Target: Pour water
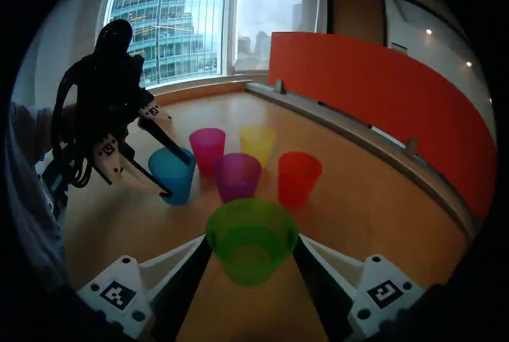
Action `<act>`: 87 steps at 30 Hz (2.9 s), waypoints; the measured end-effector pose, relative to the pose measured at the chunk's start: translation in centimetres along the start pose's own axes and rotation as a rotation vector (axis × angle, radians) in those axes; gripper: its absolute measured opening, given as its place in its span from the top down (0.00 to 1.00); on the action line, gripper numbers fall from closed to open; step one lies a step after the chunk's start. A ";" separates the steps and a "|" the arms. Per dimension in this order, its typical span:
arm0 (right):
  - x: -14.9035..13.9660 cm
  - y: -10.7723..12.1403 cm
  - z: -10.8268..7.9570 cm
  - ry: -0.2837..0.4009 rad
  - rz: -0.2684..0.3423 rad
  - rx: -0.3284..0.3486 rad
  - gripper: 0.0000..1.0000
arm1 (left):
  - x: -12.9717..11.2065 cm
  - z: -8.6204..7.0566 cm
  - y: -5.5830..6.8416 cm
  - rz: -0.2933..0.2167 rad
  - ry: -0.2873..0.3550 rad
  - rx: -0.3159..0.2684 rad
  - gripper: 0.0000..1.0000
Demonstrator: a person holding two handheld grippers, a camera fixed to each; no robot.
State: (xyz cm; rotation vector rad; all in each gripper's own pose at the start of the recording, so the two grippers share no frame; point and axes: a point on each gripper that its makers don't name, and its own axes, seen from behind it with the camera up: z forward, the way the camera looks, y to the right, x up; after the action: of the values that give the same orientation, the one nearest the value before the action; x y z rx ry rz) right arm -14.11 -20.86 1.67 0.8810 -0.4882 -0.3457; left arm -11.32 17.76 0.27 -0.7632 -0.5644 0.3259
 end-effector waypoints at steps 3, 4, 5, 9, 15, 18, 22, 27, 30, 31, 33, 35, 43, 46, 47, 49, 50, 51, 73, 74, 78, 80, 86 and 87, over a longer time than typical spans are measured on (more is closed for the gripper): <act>-0.1 0.0 0.0 -0.004 -0.004 -0.002 0.10 | -0.4 0.2 0.0 0.000 -0.007 -0.001 0.12; -0.1 0.0 0.1 -0.004 -0.004 -0.004 0.10 | -0.5 0.3 0.0 0.002 -0.010 0.001 0.12; -0.2 0.0 0.1 -0.005 -0.005 -0.005 0.09 | -0.6 0.3 -0.1 0.003 -0.013 0.002 0.12; -0.2 0.0 0.2 -0.005 -0.003 -0.008 0.10 | -1.0 0.4 -0.2 -0.001 -0.016 0.005 0.12; -0.1 -0.1 0.4 -0.002 -0.001 -0.011 0.09 | -1.4 0.4 -0.4 -0.018 -0.009 0.006 0.12; -0.2 -0.1 0.4 -0.004 -0.004 -0.012 0.10 | -1.6 0.2 -0.5 -0.027 -0.008 0.007 0.12; -0.4 -0.2 0.5 -0.008 -0.009 -0.015 0.10 | -2.2 0.0 -0.7 -0.037 -0.017 0.012 0.11; -0.5 -0.4 0.7 -0.012 -0.010 -0.015 0.09 | -2.7 -0.2 -0.8 -0.044 -0.020 0.011 0.04; -0.6 -0.4 0.9 -0.014 -0.009 -0.016 0.10 | -2.9 -0.3 -0.8 -0.044 -0.024 0.015 0.04; -0.6 -0.4 0.9 -0.015 -0.009 -0.016 0.09 | -3.0 -0.3 -0.9 -0.042 -0.027 0.018 0.04; -0.7 -0.5 1.1 -0.017 -0.009 -0.016 0.10 | -3.3 -0.5 -1.0 -0.039 -0.034 0.025 0.04; -0.9 -0.6 1.2 -0.018 -0.010 -0.016 0.10 | -3.6 -0.7 -1.2 -0.036 -0.039 0.033 0.02; -2.1 -0.8 1.9 -0.044 -0.005 -0.014 0.09 | -4.8 -1.9 -1.1 -0.050 -0.054 0.043 0.02; -2.5 -1.0 2.1 -0.052 -0.006 -0.010 0.09 | -5.1 -2.5 -1.2 -0.052 -0.051 0.053 0.02; -2.7 -1.1 2.2 -0.053 -0.007 -0.008 0.09 | -5.2 -2.7 -1.2 -0.053 -0.049 0.057 0.02; -2.8 -1.2 2.3 -0.055 -0.007 -0.006 0.09 | -5.3 -3.0 -1.2 -0.055 -0.045 0.063 0.02; -2.9 -1.3 2.4 -0.056 -0.006 -0.005 0.09 | -5.4 -3.2 -1.3 -0.057 -0.043 0.066 0.02; -2.9 -1.3 2.4 -0.056 -0.005 -0.005 0.09 | -5.4 -3.4 -1.3 -0.058 -0.041 0.068 0.02; -3.8 -1.2 1.9 -0.056 0.022 -0.016 0.08 | -5.4 -4.6 -1.5 -0.084 -0.021 0.082 0.02; -3.8 -1.2 1.8 -0.055 0.024 -0.017 0.08 | -5.4 -4.6 -1.5 -0.083 -0.019 0.082 0.02; -3.8 -1.1 1.6 -0.051 0.029 -0.022 0.04 | -5.3 -4.7 -1.5 -0.088 -0.017 0.082 0.02; -3.7 -1.1 1.4 -0.047 0.035 -0.025 0.01 | -5.4 -4.8 -1.4 -0.090 -0.017 0.082 0.02; -4.0 -1.0 0.4 -0.046 0.055 -0.033 0.00 | -5.2 -5.7 -1.5 -0.099 -0.003 0.095 0.02; -4.0 -1.0 0.2 -0.044 0.055 -0.036 0.00 | -5.2 -5.9 -1.6 -0.102 0.000 0.097 0.02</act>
State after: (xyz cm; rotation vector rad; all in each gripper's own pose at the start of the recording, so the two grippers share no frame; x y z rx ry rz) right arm -17.69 -19.61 -0.05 0.8247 -0.5447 -0.3234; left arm -11.91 10.95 -3.92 -0.6383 -0.5812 0.2570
